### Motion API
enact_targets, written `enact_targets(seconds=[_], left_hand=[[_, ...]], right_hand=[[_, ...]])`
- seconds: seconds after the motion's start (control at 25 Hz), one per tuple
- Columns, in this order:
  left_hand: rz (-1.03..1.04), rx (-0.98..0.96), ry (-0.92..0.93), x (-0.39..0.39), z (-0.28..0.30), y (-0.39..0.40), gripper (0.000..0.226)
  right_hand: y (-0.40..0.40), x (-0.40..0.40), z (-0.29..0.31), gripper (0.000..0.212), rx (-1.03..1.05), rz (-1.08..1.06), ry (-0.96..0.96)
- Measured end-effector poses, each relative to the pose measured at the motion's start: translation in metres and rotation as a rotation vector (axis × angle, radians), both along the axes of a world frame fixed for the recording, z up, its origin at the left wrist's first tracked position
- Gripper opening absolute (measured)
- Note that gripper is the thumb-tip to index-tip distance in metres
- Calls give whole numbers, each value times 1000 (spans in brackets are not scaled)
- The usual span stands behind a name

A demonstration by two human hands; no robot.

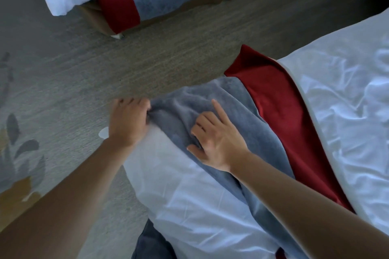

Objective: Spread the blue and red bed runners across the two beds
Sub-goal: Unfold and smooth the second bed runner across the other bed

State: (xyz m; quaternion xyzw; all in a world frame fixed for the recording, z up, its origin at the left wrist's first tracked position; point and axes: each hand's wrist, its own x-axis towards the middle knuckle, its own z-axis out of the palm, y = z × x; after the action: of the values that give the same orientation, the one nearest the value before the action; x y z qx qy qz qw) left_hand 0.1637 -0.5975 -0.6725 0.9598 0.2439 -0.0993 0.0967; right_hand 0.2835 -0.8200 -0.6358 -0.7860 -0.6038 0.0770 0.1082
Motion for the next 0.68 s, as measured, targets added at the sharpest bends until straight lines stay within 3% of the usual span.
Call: enact_targets(seconds=[0.2, 0.32, 0.68], left_hand=[[-234, -206, -255, 12, 28, -69, 20], [-275, -242, -366, 37, 39, -106, 23], [-668, -183, -345, 192, 46, -212, 22]], right_hand=[[-28, 6, 4, 32, -77, -220, -40], [-58, 31, 11, 27, -75, -438, -105], [-203, 75, 20, 26, -153, -924, -161]])
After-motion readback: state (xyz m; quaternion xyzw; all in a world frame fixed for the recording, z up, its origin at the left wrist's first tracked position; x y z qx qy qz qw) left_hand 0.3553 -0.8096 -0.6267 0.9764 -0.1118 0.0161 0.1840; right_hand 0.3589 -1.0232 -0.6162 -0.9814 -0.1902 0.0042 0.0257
